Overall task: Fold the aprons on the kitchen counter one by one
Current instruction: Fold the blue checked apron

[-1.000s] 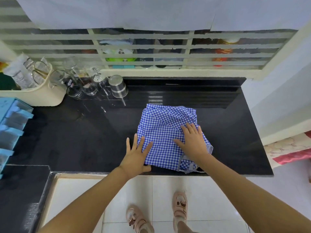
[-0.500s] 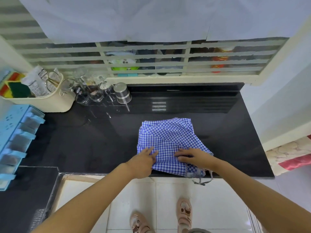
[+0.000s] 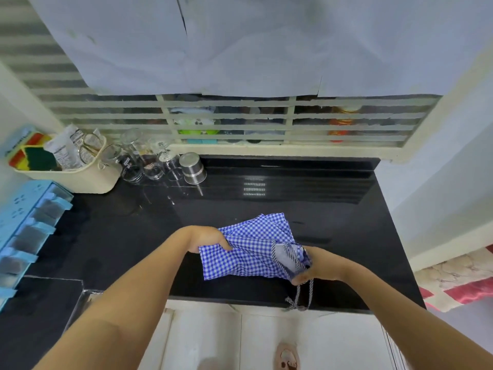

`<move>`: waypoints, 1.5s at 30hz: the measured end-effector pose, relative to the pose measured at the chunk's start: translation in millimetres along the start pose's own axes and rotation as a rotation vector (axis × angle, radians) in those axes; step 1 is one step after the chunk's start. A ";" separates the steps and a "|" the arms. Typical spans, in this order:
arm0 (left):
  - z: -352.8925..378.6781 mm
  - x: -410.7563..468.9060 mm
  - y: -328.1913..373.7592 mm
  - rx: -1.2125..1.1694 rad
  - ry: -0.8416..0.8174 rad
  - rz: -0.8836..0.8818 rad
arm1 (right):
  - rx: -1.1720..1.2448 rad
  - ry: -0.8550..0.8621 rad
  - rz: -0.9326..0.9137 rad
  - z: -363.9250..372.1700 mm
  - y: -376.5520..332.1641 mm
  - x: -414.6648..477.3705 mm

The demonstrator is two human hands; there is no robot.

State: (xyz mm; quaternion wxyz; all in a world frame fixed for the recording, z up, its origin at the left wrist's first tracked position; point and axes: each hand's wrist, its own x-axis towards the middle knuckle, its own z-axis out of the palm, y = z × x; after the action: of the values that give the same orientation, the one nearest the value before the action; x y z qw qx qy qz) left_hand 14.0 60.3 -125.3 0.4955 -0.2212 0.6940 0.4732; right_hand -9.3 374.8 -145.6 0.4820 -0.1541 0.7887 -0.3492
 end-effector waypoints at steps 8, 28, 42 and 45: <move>-0.5 21.8 -12.4 0.324 0.413 0.124 | 0.034 0.118 0.142 -7.5 -3.0 26.1; 34.1 58.0 31.3 0.944 0.633 0.429 | 0.664 0.174 0.337 -23.7 9.6 43.5; 50.5 57.1 63.8 1.135 0.578 0.161 | -0.099 0.583 -0.112 -67.1 -3.8 13.7; 63.4 35.6 77.7 1.290 0.615 0.310 | -0.446 0.397 -0.332 -51.5 -34.4 13.7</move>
State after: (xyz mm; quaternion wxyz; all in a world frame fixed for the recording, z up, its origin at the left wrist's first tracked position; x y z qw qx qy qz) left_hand -30.6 156.9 -127.1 0.2372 0.0925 0.9658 -0.0485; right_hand -63.9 363.2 -115.5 0.2101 -0.3109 0.8882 -0.2650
